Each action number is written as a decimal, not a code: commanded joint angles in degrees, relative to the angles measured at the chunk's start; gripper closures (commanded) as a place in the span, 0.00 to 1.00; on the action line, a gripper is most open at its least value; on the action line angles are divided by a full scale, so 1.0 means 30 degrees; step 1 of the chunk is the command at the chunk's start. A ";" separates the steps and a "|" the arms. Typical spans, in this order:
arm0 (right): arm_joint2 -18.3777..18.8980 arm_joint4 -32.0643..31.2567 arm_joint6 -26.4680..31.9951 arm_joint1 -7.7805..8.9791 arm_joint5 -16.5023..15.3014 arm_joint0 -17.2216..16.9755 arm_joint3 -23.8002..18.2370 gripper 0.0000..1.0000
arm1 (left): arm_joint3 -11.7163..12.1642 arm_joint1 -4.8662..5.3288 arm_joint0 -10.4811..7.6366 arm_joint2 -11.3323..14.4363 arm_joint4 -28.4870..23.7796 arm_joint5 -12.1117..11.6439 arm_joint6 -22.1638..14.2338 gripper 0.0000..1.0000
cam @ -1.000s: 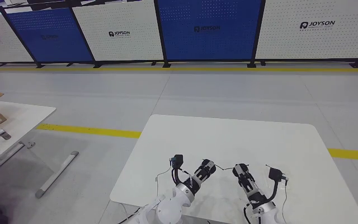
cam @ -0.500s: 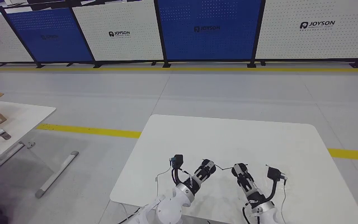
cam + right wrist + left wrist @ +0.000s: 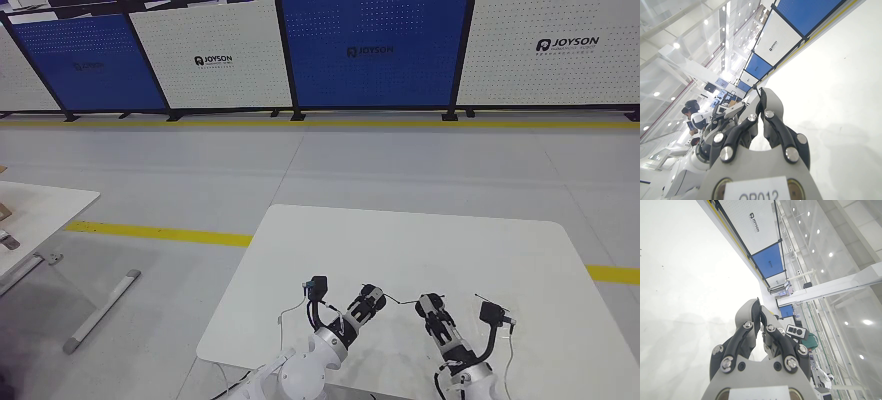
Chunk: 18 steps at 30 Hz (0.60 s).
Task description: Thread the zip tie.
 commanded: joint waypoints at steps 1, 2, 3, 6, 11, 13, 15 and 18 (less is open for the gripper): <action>-0.0016 -0.0008 0.0052 -0.0031 0.0104 0.0029 -0.0003 1.00 | 0.0000 0.0000 0.0000 0.0000 0.0000 0.0000 0.0000 1.00; -0.0042 -0.0022 0.0105 -0.0052 0.0162 0.0053 -0.0001 1.00 | 0.0000 0.0000 0.0000 0.0000 0.0000 0.0000 0.0000 1.00; -0.0077 -0.0055 0.0148 -0.0070 0.0231 0.0078 -0.0002 1.00 | 0.0000 0.0000 0.0000 0.0000 0.0000 0.0000 0.0000 1.00; -0.0182 -0.0146 0.0246 -0.0133 0.0449 0.0184 0.0004 1.00 | 0.0000 0.0000 0.0000 0.0000 0.0000 0.0000 0.0000 1.00; -0.0304 -0.0231 0.0264 -0.0228 0.0545 0.0285 0.0082 1.00 | 0.0000 0.0000 0.0000 0.0000 0.0000 0.0000 0.0000 1.00; -0.0341 -0.0211 0.0268 -0.0268 0.0503 0.0320 0.0199 1.00 | 0.0000 0.0000 0.0000 0.0000 0.0000 0.0000 0.0000 1.00; -0.0342 -0.0207 0.0232 -0.0298 0.0469 0.0341 0.0288 1.00 | 0.0000 0.0000 0.0000 0.0000 0.0000 0.0000 0.0000 1.00; -0.0169 -0.0152 0.0114 -0.0312 0.0308 0.0223 0.0288 1.00 | 0.0000 0.0000 0.0000 0.0000 0.0000 0.0000 0.0000 1.00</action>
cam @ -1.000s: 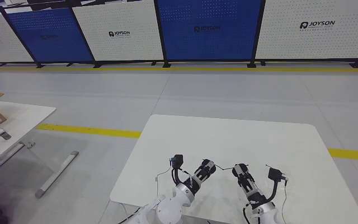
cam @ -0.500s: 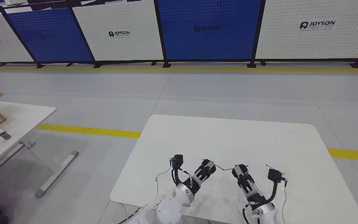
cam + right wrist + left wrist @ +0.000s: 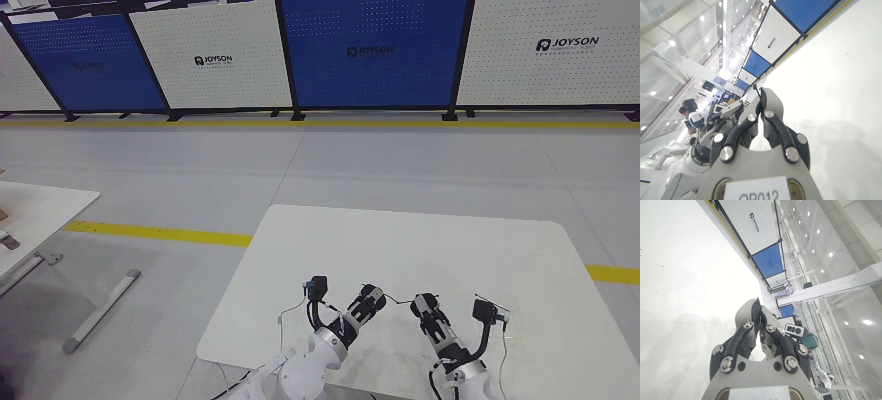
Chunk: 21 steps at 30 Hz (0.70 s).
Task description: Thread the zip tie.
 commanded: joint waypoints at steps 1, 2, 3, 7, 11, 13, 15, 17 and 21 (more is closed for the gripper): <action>0.0164 -0.0008 -0.0104 0.0003 -0.0132 -0.0159 -0.0086 1.00 | 0.0000 0.0000 0.0000 0.0000 0.0000 0.0000 0.0000 1.00; 0.0234 -0.0028 -0.0143 0.0008 -0.0193 -0.0258 -0.0148 1.00 | 0.0000 0.0000 0.0000 0.0000 0.0000 0.0000 0.0000 1.00; 0.0301 -0.0049 -0.0171 0.0014 -0.0255 -0.0355 -0.0210 1.00 | 0.0000 0.0000 0.0000 0.0000 0.0000 0.0000 0.0000 1.00; 0.0568 -0.0111 -0.0200 0.0027 -0.0461 -0.0687 -0.0429 1.00 | 0.0000 0.0000 0.0000 0.0000 0.0000 0.0000 0.0000 1.00; 0.0702 -0.0081 -0.0134 0.0004 -0.0511 -0.0750 -0.0457 1.00 | 0.0000 0.0000 0.0000 0.0000 0.0000 0.0000 0.0000 1.00; 0.0748 0.0017 -0.0035 -0.0014 -0.0519 -0.0697 -0.0399 1.00 | 0.0000 0.0000 0.0000 0.0000 0.0000 0.0000 0.0000 1.00; 0.0760 0.0073 0.0051 -0.0041 -0.0496 -0.0635 -0.0353 1.00 | 0.0000 0.0000 0.0000 0.0000 0.0000 0.0000 0.0000 1.00; 0.0753 0.0121 0.0142 -0.0068 -0.0439 -0.0558 -0.0310 1.00 | 0.0000 0.0000 0.0000 0.0000 0.0000 0.0000 0.0000 1.00; 0.0659 0.0079 0.0282 -0.0129 -0.0287 -0.0457 -0.0294 1.00 | 0.0000 0.0000 0.0000 0.0000 0.0000 0.0000 0.0000 1.00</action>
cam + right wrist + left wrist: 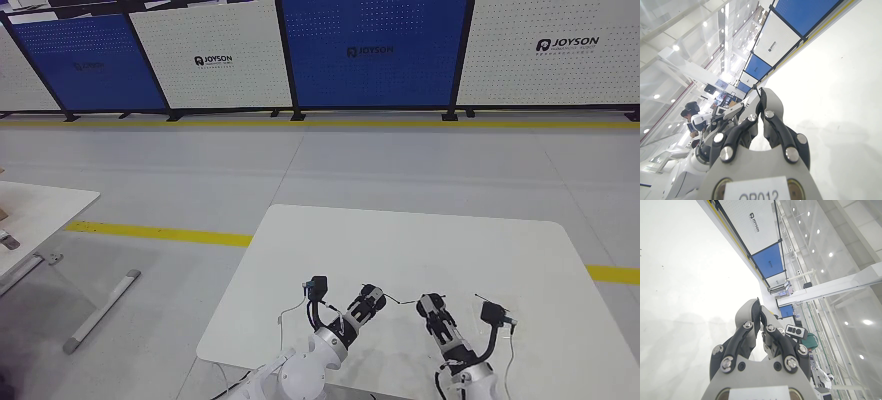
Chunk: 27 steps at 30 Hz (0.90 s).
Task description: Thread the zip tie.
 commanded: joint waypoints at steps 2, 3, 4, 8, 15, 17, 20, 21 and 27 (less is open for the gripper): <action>-0.0067 -0.0077 0.0060 -0.0043 0.0105 0.0038 -0.0017 1.00 | 0.0000 0.0000 0.0000 0.0000 0.0000 0.0000 0.0000 1.00; -0.0078 -0.0093 0.0062 -0.0055 0.0128 0.0039 -0.0026 1.00 | 0.0000 0.0000 0.0000 0.0000 0.0000 0.0000 0.0000 1.00; -0.0092 -0.0118 0.0071 -0.0070 0.0154 0.0038 -0.0041 1.00 | 0.0000 0.0000 0.0000 0.0000 0.0000 0.0000 0.0000 1.00; -0.0140 -0.0201 0.0126 -0.0122 0.0326 0.0087 -0.0040 1.00 | 0.0000 0.0000 0.0000 0.0000 0.0000 0.0000 0.0000 1.00; -0.0183 -0.0353 0.0220 -0.0200 0.0627 0.0075 -0.0108 1.00 | 0.0000 0.0000 0.0000 0.0000 0.0000 0.0000 0.0000 1.00; -0.0242 -0.0392 0.0346 -0.0225 0.0773 0.0118 -0.0107 1.00 | 0.0000 0.0000 0.0000 0.0000 0.0000 0.0000 0.0000 1.00; -0.0388 -0.0454 0.0458 -0.0281 0.0892 0.0244 -0.0038 1.00 | 0.0000 0.0000 0.0000 0.0000 0.0000 0.0000 0.0000 1.00; -0.0419 -0.0425 0.0497 -0.0296 0.0847 0.0270 -0.0020 1.00 | 0.0000 0.0000 0.0000 0.0000 0.0000 0.0000 0.0000 1.00; -0.0042 -0.0203 0.0026 -0.0305 0.0084 -0.0057 0.0014 1.00 | 0.0000 0.0000 0.0000 0.0000 0.0000 0.0000 0.0000 1.00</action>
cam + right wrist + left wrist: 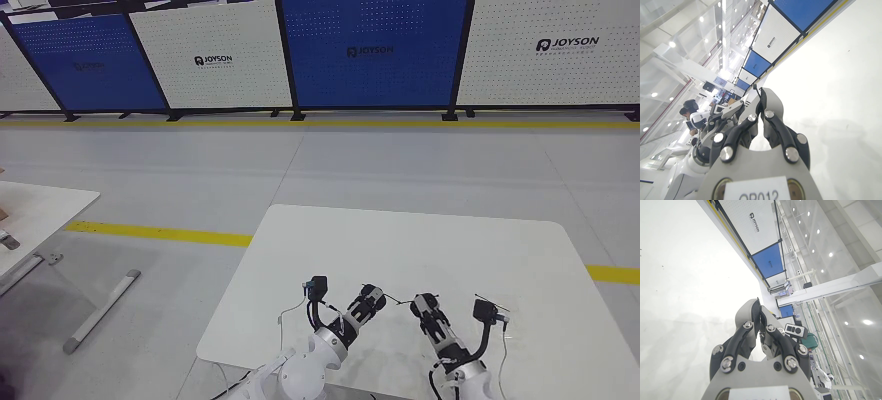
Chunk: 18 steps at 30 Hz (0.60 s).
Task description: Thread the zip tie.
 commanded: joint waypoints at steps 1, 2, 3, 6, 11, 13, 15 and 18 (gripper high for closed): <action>0.0203 -0.0029 -0.0218 0.0021 -0.0287 -0.0270 -0.0079 1.00 | 0.0000 0.0000 0.0000 0.0000 0.0000 0.0000 0.0000 1.00; 0.0300 -0.0043 -0.0298 0.0030 -0.0345 -0.0378 -0.0133 1.00 | 0.0000 0.0000 0.0000 0.0000 0.0000 0.0000 0.0000 1.00; 0.0390 -0.0047 -0.0374 0.0038 -0.0395 -0.0478 -0.0193 1.00 | 0.0000 0.0000 0.0000 0.0000 0.0000 0.0000 0.0000 1.00; 0.0597 -0.0023 -0.0294 0.0057 -0.0515 -0.0685 -0.0335 1.00 | 0.0000 0.0000 0.0000 0.0000 0.0000 0.0000 0.0000 1.00; 0.0614 -0.0036 -0.0152 0.0018 -0.0482 -0.0655 -0.0358 1.00 | 0.0000 0.0000 0.0000 0.0000 0.0000 0.0000 0.0000 1.00; 0.0575 -0.0033 -0.0107 -0.0008 -0.0433 -0.0577 -0.0322 1.00 | 0.0000 0.0000 0.0000 0.0000 0.0000 0.0000 0.0000 1.00; 0.0544 -0.0031 -0.0072 -0.0036 -0.0387 -0.0503 -0.0295 1.00 | 0.0000 0.0000 0.0000 0.0000 0.0000 0.0000 0.0000 1.00; 0.0490 -0.0087 -0.0014 -0.0075 -0.0226 -0.0416 -0.0281 1.00 | 0.0000 0.0000 0.0000 0.0000 0.0000 0.0000 0.0000 1.00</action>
